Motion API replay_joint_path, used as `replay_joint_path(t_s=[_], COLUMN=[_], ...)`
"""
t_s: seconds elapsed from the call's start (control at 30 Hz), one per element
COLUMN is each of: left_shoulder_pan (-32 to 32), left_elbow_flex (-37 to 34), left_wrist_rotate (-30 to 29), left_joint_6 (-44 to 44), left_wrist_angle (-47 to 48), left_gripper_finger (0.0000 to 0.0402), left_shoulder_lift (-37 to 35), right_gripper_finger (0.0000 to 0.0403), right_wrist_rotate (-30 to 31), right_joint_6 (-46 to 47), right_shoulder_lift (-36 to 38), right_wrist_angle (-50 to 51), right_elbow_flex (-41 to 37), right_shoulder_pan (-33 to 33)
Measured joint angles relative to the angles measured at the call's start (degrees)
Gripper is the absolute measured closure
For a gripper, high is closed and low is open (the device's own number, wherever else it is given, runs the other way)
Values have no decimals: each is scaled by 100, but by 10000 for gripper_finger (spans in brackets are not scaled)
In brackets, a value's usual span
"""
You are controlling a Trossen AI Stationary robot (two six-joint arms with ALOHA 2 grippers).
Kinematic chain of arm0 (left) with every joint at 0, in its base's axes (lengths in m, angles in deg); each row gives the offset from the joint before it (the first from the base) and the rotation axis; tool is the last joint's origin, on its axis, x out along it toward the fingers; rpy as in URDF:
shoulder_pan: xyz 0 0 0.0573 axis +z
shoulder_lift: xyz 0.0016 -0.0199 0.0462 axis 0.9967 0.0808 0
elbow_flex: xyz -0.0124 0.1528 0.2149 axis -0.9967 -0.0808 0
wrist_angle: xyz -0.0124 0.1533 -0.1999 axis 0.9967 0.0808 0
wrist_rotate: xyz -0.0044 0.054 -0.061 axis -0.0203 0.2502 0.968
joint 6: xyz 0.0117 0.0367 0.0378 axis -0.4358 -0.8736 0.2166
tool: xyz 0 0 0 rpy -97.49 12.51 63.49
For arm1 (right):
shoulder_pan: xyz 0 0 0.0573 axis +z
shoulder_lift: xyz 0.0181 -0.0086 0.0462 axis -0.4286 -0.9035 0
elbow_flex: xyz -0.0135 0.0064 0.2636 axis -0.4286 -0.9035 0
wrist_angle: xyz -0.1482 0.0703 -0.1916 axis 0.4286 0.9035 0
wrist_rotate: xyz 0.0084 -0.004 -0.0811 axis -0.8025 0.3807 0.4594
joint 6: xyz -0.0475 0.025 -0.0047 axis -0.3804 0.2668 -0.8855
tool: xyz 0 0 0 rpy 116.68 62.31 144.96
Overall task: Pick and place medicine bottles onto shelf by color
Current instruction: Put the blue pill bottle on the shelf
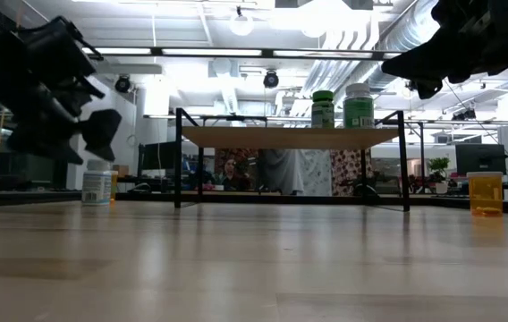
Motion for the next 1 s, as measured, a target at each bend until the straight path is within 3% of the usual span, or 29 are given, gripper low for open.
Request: replay_joint_path(t_s=[1.0], left_shoulder_pan=[472], left_elbow_flex=[-2], left_wrist_rotate=[297], left_joint_6=[186], left_wrist_angle=[-1061], left_gripper_finger=[87], left_shoulder_lift=[1746], right_gripper_finger=[403], right_wrist_rotate=[1], right_joint_6=[4], right_shoulder_lift=[0], right_wrist_angle=[1], right_elbow_flex=[0], right_shoulder_pan=[0])
